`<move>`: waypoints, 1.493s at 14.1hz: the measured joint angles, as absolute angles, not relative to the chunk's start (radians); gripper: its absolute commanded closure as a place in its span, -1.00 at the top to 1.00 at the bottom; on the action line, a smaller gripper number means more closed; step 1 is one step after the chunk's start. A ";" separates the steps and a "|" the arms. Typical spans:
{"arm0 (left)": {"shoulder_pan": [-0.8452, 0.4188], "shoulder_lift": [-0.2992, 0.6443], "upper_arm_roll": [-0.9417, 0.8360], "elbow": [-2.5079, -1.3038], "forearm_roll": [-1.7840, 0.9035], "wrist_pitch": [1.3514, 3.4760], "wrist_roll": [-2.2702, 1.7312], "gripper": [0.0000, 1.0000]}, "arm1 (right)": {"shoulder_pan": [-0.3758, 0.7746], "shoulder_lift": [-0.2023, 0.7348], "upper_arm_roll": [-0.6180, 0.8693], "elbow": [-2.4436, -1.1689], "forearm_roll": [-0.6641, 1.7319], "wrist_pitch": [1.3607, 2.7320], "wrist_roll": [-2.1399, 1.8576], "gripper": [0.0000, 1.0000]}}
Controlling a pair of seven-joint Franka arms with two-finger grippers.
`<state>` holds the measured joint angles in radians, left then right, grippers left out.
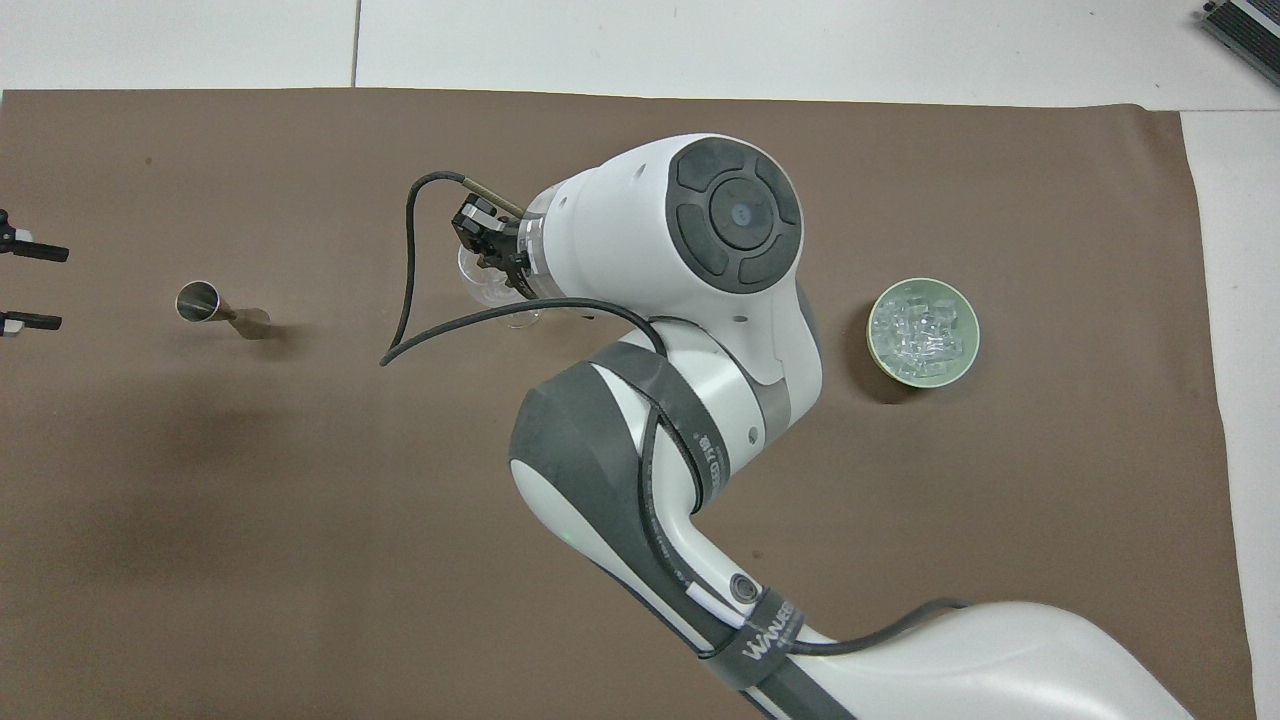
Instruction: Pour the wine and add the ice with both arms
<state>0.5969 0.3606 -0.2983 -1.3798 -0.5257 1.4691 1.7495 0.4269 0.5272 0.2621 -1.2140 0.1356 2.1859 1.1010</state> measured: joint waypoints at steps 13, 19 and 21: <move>0.215 0.184 -0.295 -1.397 -0.044 1.544 0.361 0.92 | 0.473 0.627 0.262 -1.192 0.028 2.257 1.102 -0.59; 0.212 0.163 -0.295 -1.397 0.048 1.538 0.043 0.95 | 0.473 0.628 0.262 -1.192 0.028 2.257 1.102 -0.29; 0.213 0.158 -0.290 -1.397 0.051 1.532 0.015 0.95 | 0.473 0.628 0.262 -1.192 0.027 2.257 1.102 -0.29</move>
<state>0.2131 0.1585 -0.2898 -1.3974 0.0515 1.5316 0.0153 0.4734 0.6284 0.2619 -1.1918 0.0275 2.2567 1.1022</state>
